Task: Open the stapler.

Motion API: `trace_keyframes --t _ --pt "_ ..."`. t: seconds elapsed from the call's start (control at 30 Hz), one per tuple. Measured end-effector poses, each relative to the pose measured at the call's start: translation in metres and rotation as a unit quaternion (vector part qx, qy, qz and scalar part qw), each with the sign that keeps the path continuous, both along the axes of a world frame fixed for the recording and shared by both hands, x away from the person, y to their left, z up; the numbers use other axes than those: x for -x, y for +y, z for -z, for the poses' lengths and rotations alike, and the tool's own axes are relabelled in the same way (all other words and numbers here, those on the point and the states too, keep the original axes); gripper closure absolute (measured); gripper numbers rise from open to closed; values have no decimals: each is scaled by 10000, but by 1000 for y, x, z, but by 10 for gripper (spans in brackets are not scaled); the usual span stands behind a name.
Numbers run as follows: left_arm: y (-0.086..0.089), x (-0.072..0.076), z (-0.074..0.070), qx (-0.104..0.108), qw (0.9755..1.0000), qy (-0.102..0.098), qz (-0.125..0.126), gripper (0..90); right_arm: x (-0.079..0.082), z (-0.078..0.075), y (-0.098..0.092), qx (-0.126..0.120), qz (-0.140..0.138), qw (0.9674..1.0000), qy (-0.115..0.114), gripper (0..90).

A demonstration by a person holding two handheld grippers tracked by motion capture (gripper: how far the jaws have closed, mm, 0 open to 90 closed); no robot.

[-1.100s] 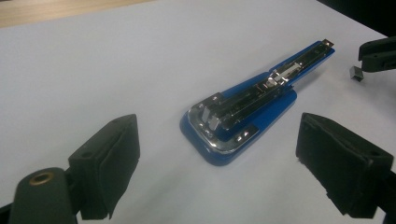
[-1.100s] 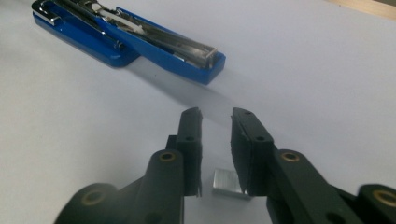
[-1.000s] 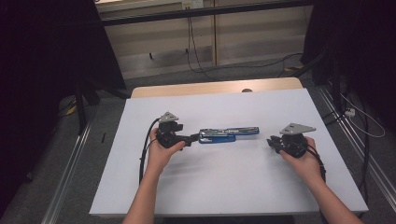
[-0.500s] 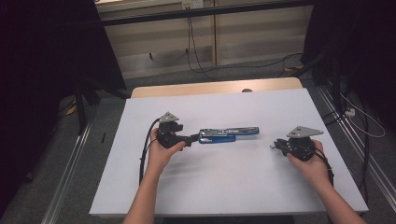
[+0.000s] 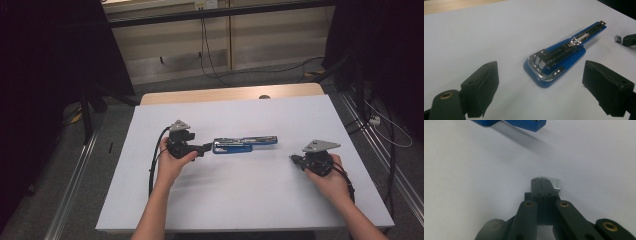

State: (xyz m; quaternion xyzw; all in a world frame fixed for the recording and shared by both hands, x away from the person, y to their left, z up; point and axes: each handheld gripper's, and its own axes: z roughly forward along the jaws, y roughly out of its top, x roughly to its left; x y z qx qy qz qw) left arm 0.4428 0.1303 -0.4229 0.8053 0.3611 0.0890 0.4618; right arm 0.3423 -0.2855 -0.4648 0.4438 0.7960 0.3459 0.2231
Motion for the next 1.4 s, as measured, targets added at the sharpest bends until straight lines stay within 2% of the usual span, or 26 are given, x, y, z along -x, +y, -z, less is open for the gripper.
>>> trace_keyframes --t 0.57,0.67,0.77,0.83,0.93,1.0,1.07,1.23,1.4 --pt "1 0 -1 -32 10000 -1 -14 139 -11 1 12 -35 -47 10000 -44 900" --pt "1 0 -1 -13 10000 8 -35 139 -10 0 11 -127 -45 9999 -64 900" --pt "1 1 -1 -18 10000 -1 -39 139 -8 -7 6 -285 -2 9994 -189 893" --pt "1 1 -1 -23 10000 0 -42 140 -8 -10 0 -352 63 9990 -271 850" --pt "1 1 -1 -22 10000 -4 -44 140 -8 -10 -9 -375 134 9988 -294 730" --pt "1 1 -1 -28 10000 4 -37 139 -7 -8 -14 -245 101 9992 -304 675" --pt "1 0 0 -62 10000 4 -29 139 -8 -7 -18 -379 149 9989 -253 603" --pt "0 0 0 -60 10000 8 -18 139 -11 -3 -18 -374 59 9990 -227 561" --pt "1 0 1 -78 10000 22 -12 140 -13 0 -11 -211 -108 9996 -118 543"
